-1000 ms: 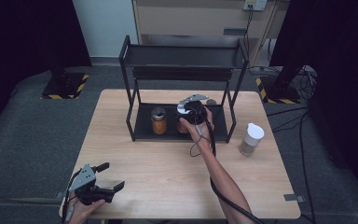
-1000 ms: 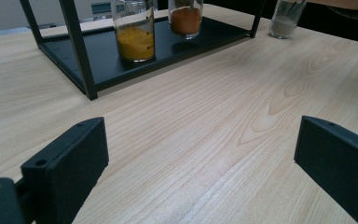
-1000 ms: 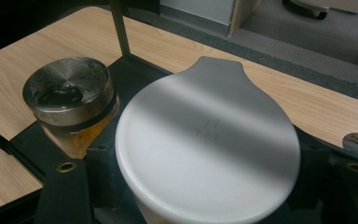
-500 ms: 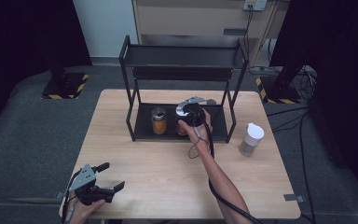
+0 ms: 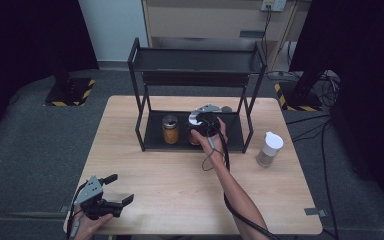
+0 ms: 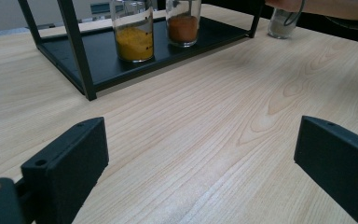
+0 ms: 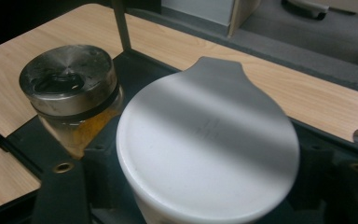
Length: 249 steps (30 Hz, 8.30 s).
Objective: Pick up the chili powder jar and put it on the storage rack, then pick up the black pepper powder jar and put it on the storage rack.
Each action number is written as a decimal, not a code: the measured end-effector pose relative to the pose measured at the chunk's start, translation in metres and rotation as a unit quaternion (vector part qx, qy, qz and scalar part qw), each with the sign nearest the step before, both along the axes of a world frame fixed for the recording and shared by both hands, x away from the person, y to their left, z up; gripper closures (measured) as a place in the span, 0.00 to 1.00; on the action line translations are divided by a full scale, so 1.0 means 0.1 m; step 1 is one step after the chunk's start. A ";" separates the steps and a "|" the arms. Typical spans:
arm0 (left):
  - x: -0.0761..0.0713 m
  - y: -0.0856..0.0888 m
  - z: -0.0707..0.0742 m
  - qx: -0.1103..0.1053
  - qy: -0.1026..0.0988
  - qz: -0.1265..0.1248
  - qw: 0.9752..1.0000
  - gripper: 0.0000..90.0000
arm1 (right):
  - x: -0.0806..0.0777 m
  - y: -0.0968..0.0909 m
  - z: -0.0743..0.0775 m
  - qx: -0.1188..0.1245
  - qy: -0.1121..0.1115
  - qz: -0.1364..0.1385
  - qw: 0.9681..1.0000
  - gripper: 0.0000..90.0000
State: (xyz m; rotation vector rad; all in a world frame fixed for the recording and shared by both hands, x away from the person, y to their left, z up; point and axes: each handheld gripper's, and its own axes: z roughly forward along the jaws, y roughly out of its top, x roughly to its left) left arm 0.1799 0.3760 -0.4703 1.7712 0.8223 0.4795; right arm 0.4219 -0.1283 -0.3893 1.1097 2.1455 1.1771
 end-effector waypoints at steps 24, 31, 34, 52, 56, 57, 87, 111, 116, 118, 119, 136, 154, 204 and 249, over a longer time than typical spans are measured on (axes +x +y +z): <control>0.00 0.00 0.00 -0.003 -0.001 0.001 1.000 0.02 | -0.10 -0.20 0.49 0.020 -0.028 0.022 0.999 0.07; 0.00 0.01 -0.01 -0.008 -0.002 0.001 1.000 0.02 | -0.22 -0.28 0.61 0.029 -0.042 0.048 0.998 0.08; 0.00 0.01 -0.01 -0.009 -0.002 0.001 1.000 0.02 | -0.29 -0.33 0.67 0.032 -0.047 0.061 0.996 0.08; 0.00 0.02 -0.02 -0.015 -0.003 0.001 1.000 0.02 | -0.75 -0.63 0.87 0.058 -0.062 0.129 0.988 0.08; 0.00 0.02 -0.02 -0.014 -0.003 0.001 1.000 0.02 | -0.84 -0.69 0.86 0.064 -0.063 0.136 0.987 0.08; 0.00 0.02 -0.02 -0.014 -0.004 0.001 1.000 0.02 | -0.86 -0.71 0.85 0.067 -0.062 0.138 0.986 0.08; -0.01 0.01 -0.02 -0.012 -0.006 0.000 1.000 0.02 | -1.71 -1.34 0.60 0.058 -0.077 0.138 0.986 0.06; -0.02 0.03 -0.02 -0.017 -0.010 0.002 1.000 0.02 | -2.20 -1.89 0.20 0.044 -0.070 0.073 0.994 0.05; -0.03 0.03 -0.03 -0.020 -0.011 0.001 1.000 0.02 | -2.26 -1.97 0.08 0.048 -0.061 0.059 0.995 0.04; -0.03 0.03 -0.03 -0.020 -0.012 0.001 1.000 0.02 | -2.28 -2.00 0.04 0.046 -0.061 0.053 0.996 0.04; -0.03 0.03 -0.03 -0.020 -0.013 0.000 1.000 0.02 | -2.28 -2.00 0.04 0.046 -0.061 0.053 0.996 0.04; -0.04 0.04 -0.03 -0.021 -0.016 0.000 1.000 0.02 | -2.44 -2.16 -0.27 0.045 -0.064 0.004 0.997 0.04; -0.04 0.05 -0.04 -0.025 -0.016 -0.001 1.000 0.02 | -2.44 -2.17 -0.31 0.042 -0.066 0.002 0.997 0.04; -0.03 0.04 -0.04 -0.022 -0.017 -0.005 1.000 0.02 | -2.35 -2.28 0.22 0.046 -0.089 -0.056 0.993 0.04; -0.02 0.04 -0.03 -0.021 -0.016 -0.006 1.000 0.02 | -1.10 -2.19 -0.07 0.011 -0.023 -0.125 0.992 0.12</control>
